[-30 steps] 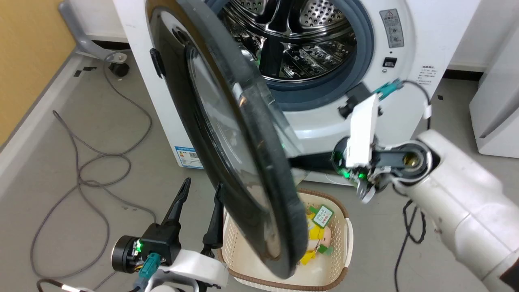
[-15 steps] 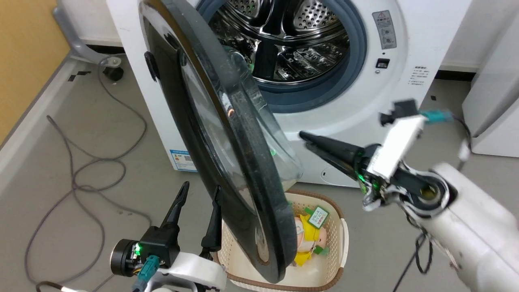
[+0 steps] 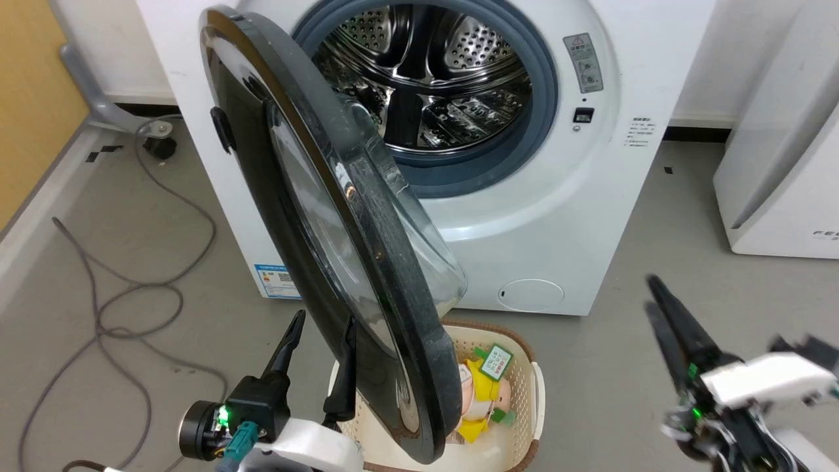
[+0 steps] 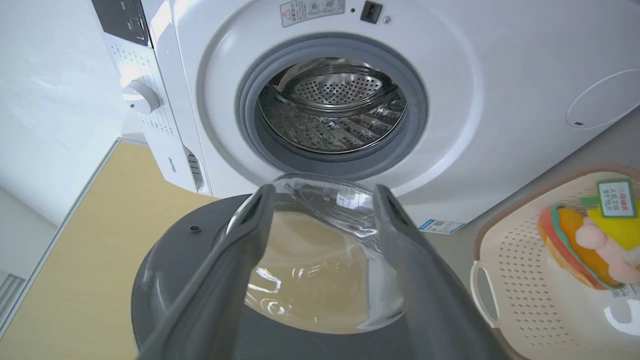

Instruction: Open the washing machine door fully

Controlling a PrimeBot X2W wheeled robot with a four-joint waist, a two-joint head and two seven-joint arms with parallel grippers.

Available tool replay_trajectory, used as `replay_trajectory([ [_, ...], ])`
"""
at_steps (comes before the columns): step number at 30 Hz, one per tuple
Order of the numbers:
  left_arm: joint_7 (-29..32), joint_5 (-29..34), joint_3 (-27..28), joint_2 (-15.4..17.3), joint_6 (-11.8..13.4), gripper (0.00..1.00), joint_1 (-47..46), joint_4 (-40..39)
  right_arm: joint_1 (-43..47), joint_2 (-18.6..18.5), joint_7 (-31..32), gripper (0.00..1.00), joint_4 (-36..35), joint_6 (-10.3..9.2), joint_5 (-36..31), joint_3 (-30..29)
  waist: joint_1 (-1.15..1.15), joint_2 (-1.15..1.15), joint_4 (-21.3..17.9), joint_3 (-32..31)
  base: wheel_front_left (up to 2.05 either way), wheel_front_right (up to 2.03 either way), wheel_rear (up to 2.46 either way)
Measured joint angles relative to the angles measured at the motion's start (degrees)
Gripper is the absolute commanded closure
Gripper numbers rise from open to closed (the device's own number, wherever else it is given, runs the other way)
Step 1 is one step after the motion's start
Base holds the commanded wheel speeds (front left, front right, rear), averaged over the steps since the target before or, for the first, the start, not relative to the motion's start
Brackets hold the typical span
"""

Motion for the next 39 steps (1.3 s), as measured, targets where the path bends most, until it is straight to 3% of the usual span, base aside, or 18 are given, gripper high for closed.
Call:
replay_trajectory([
  [3,0.0,0.3,0.4,0.0,0.0,0.00,0.1,0.4,5.1,0.4,-0.7,0.00,0.7,0.00,-2.9,-6.5,0.00,0.00,-0.6,-0.4,0.00,0.00,0.00],
  [6,0.0,0.4,1.1,0.0,-0.1,0.00,0.4,0.7,9.5,2.9,-0.8,0.00,3.9,0.00,-12.8,-17.3,0.00,0.00,-1.3,-0.8,0.00,0.00,0.00],
  [11,0.0,0.4,1.6,0.0,-0.3,0.00,1.0,1.0,15.1,11.4,-0.8,0.00,6.0,0.00,-37.8,-34.3,0.00,0.00,-1.8,-1.1,0.00,0.00,0.00],
  [15,0.0,0.5,2.0,0.0,-0.3,0.00,1.1,1.1,17.7,19.6,-0.8,0.00,0.8,0.00,-56.5,-44.2,0.00,0.00,-2.1,-1.1,0.00,0.00,0.00],
  [18,0.0,0.7,2.3,0.0,-0.3,0.00,1.1,1.2,18.9,22.8,-0.8,0.00,-5.5,0.00,-73.3,-49.0,0.00,0.00,-2.2,-1.0,0.00,0.00,0.00],
  [21,0.0,0.8,2.9,0.0,-0.3,0.00,1.1,1.2,19.4,24.2,0.9,0.00,-11.8,0.01,-86.4,-49.7,0.00,0.00,-2.3,-0.8,0.00,0.00,0.00],
  [25,0.0,0.9,3.4,0.0,-0.4,0.00,1.1,1.3,21.1,24.8,4.3,0.00,-17.5,0.01,-96.1,-45.7,0.00,0.00,-2.5,-0.6,0.00,0.00,0.00],
  [30,0.0,0.9,3.6,0.0,-0.5,0.00,1.1,1.6,24.9,25.0,6.3,0.00,-19.3,0.02,-102.1,-40.4,0.00,0.00,-2.6,-0.7,0.00,0.00,0.00],
  [39,0.0,1.2,3.6,0.0,-0.6,0.00,1.1,2.9,26.1,25.1,6.9,0.00,-17.0,0.02,-105.8,-39.4,0.00,0.00,-2.6,-0.6,0.00,0.00,0.00],
])
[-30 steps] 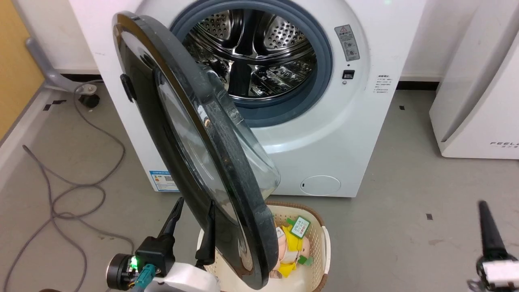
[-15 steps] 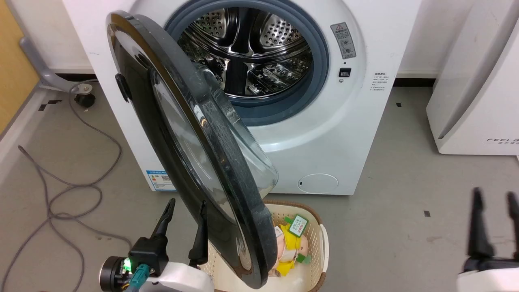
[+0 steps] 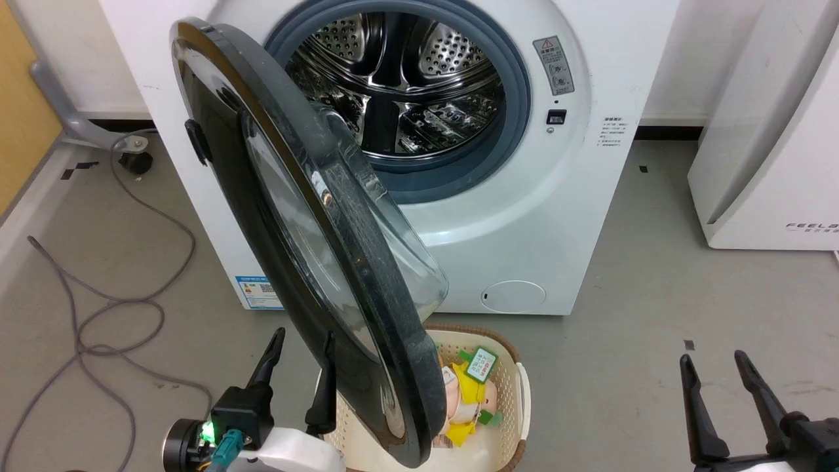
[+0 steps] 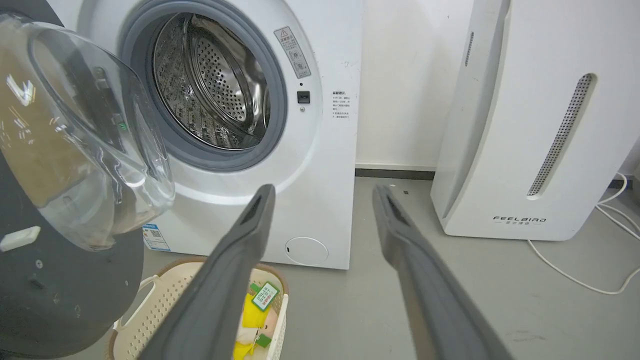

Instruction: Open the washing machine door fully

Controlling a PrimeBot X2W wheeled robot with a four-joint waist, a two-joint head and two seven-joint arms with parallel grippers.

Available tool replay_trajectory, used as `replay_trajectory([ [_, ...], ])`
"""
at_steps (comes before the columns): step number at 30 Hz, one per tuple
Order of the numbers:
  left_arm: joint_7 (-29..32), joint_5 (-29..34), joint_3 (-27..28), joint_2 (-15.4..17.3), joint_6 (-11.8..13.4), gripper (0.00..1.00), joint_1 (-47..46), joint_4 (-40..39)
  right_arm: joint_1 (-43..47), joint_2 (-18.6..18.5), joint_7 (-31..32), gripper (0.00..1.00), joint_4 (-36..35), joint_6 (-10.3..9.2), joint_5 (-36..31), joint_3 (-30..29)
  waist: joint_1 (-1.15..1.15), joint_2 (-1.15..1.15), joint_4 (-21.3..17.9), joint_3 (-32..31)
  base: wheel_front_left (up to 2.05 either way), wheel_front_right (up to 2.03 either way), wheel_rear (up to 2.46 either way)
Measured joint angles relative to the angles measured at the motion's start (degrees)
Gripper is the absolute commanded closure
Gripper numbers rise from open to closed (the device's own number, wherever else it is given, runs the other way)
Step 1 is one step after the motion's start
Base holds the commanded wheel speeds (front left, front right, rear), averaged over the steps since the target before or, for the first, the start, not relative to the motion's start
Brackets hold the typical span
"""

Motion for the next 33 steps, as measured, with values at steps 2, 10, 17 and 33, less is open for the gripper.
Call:
replay_trajectory([
  [2,0.0,0.2,0.0,0.0,-0.3,0.75,0.0,0.3,0.0,0.0,0.0,0.00,0.4,0.00,0.1,0.2,0.00,0.00,0.0,0.0,0.00,0.00,0.00],
  [10,0.0,0.2,0.0,0.0,-0.5,1.00,0.0,0.3,-0.1,0.0,0.0,0.00,1.2,0.00,0.7,0.3,0.00,0.00,-0.1,0.0,0.00,0.00,0.00],
  [17,0.0,0.5,1.1,0.3,0.7,1.00,-0.3,-9.5,-0.1,0.0,0.0,0.00,1.2,0.00,1.0,0.1,0.00,0.00,0.4,0.0,0.00,0.00,0.00],
  [33,-0.1,2.0,-1.0,0.4,1.9,1.00,-5.3,-41.5,-0.2,0.0,-0.1,0.00,0.7,0.00,1.1,0.3,0.00,0.00,0.1,0.9,0.00,0.00,0.00],
])
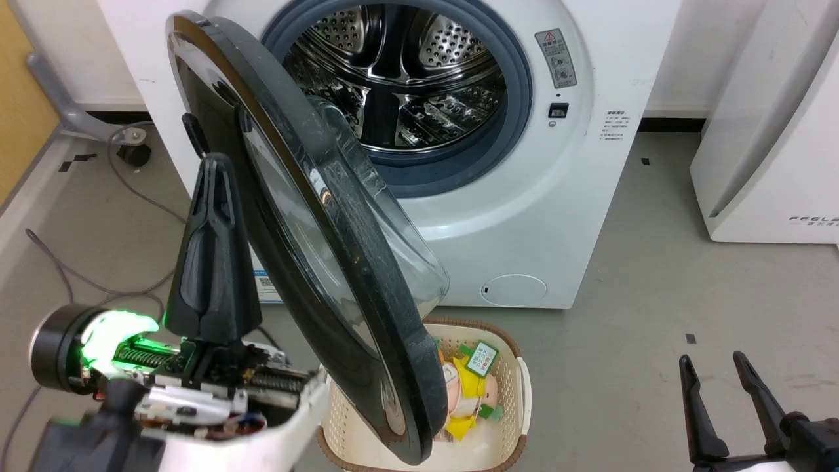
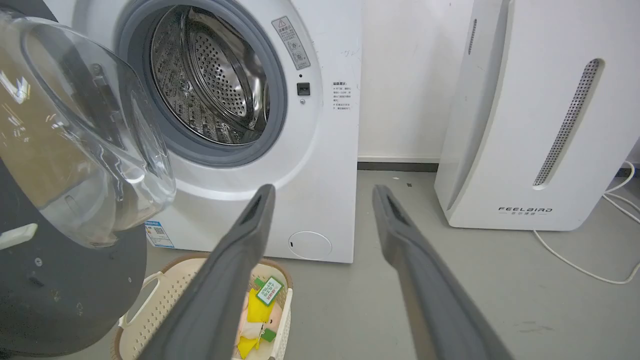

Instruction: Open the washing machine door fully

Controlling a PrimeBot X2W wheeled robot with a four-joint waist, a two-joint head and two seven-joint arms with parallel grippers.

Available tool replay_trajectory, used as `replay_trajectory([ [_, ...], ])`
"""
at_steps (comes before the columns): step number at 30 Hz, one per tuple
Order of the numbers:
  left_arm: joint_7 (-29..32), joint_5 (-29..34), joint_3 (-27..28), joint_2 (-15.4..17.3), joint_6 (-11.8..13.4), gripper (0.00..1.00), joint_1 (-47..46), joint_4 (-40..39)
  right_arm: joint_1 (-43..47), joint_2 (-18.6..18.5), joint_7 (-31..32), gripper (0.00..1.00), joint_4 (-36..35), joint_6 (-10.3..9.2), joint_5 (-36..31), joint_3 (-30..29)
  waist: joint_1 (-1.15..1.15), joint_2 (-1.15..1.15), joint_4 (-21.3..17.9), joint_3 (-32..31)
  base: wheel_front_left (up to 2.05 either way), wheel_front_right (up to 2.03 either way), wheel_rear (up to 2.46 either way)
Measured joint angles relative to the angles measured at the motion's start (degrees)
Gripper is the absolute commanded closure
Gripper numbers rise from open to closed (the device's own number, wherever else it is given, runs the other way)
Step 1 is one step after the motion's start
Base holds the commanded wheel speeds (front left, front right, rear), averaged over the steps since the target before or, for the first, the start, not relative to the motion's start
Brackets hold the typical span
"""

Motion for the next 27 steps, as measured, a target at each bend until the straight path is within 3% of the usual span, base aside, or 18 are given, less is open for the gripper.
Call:
replay_trajectory([
  [7,0.0,-2.9,-7.5,-0.1,-2.8,1.00,-1.0,-7.5,0.0,0.0,-0.2,0.00,0.2,0.00,0.5,0.1,0.00,0.00,0.0,0.3,0.00,0.00,0.00],
  [15,4.3,-8.3,-23.3,1.2,-8.1,1.00,-0.5,-5.5,0.0,0.0,-0.5,0.00,0.6,0.00,0.5,-0.1,0.00,0.00,0.1,0.0,0.00,0.00,0.00],
  [21,12.6,-14.4,-35.9,5.4,-9.2,1.00,1.2,-1.7,0.0,0.0,-0.5,0.00,0.9,0.00,0.5,-0.2,0.00,0.00,0.3,-0.2,0.00,0.00,0.00],
  [27,20.5,-19.1,-39.6,8.7,-8.8,1.00,3.7,3.8,0.0,0.0,-0.8,0.00,1.4,0.00,0.8,-0.1,0.00,0.00,0.4,-0.4,0.00,0.00,0.00],
])
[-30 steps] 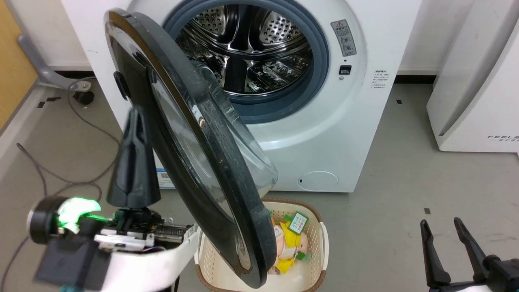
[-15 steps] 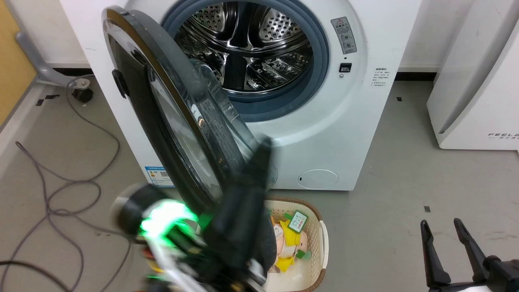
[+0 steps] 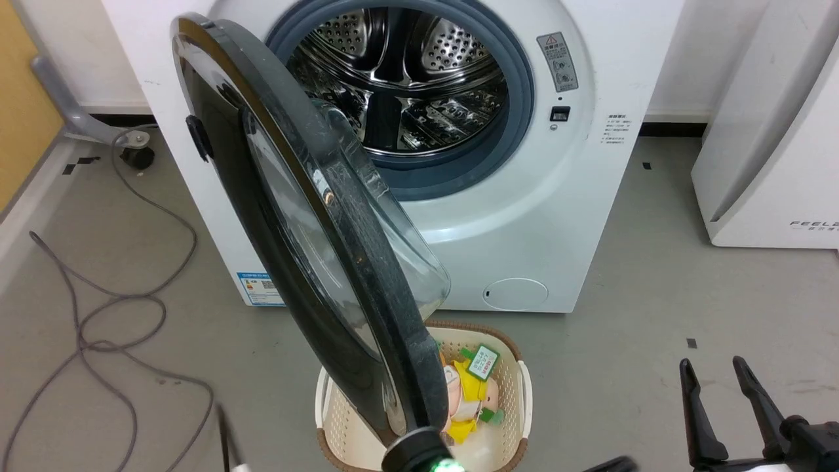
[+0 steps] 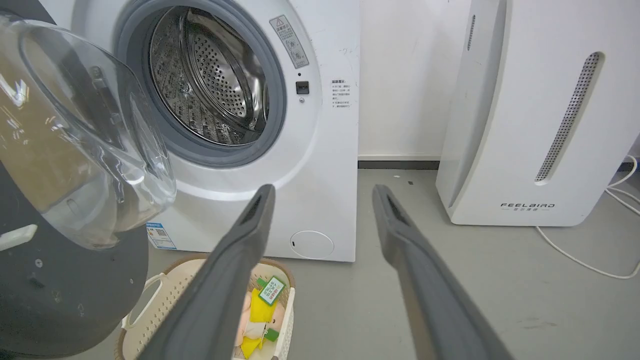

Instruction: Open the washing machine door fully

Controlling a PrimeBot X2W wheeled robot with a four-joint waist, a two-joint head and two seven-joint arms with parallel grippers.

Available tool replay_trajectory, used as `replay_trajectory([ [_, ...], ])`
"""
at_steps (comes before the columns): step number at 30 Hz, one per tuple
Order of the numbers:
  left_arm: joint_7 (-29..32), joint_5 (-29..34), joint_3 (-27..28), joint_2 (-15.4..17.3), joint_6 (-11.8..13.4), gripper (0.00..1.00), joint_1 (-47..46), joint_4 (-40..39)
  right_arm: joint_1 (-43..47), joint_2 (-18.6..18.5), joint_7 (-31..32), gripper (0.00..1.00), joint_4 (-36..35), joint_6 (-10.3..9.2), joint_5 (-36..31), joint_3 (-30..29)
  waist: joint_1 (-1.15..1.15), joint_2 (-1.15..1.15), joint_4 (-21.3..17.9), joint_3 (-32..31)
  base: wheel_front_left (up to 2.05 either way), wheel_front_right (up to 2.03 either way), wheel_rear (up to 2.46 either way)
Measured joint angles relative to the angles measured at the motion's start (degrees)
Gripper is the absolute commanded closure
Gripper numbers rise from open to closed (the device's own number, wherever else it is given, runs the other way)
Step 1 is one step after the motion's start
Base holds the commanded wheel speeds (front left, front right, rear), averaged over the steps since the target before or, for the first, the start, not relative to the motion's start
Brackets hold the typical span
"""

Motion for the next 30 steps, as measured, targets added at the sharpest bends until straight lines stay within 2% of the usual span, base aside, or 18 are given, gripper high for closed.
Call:
replay_trajectory([
  [3,2.2,-0.4,0.6,0.5,2.2,1.00,1.5,4.7,0.0,0.0,0.0,0.00,0.4,0.00,0.3,0.1,0.00,0.00,-0.1,-0.3,0.00,0.00,0.00],
  [7,1.6,0.2,2.6,0.2,5.9,1.00,2.8,11.9,0.0,0.0,0.0,0.00,0.8,0.00,0.4,0.2,0.00,0.00,-0.2,-0.6,0.00,0.00,0.00],
  [13,-3.9,2.2,6.2,-1.8,9.6,1.00,2.1,20.1,0.0,0.0,0.0,0.00,1.0,0.00,0.7,0.0,0.00,0.00,-0.3,-0.6,0.00,0.00,0.00],
  [21,-8.6,3.8,8.8,-5.8,11.1,1.00,-6.0,28.8,0.0,0.0,0.0,0.00,1.5,0.00,1.3,0.1,0.00,0.00,-0.1,-0.1,0.00,0.00,0.00],
  [30,-10.3,3.1,9.7,-7.7,12.6,1.00,-9.2,35.9,-0.1,0.0,-0.2,0.00,2.8,0.00,2.2,0.3,0.00,0.00,-0.7,-0.2,0.00,0.00,0.00],
])
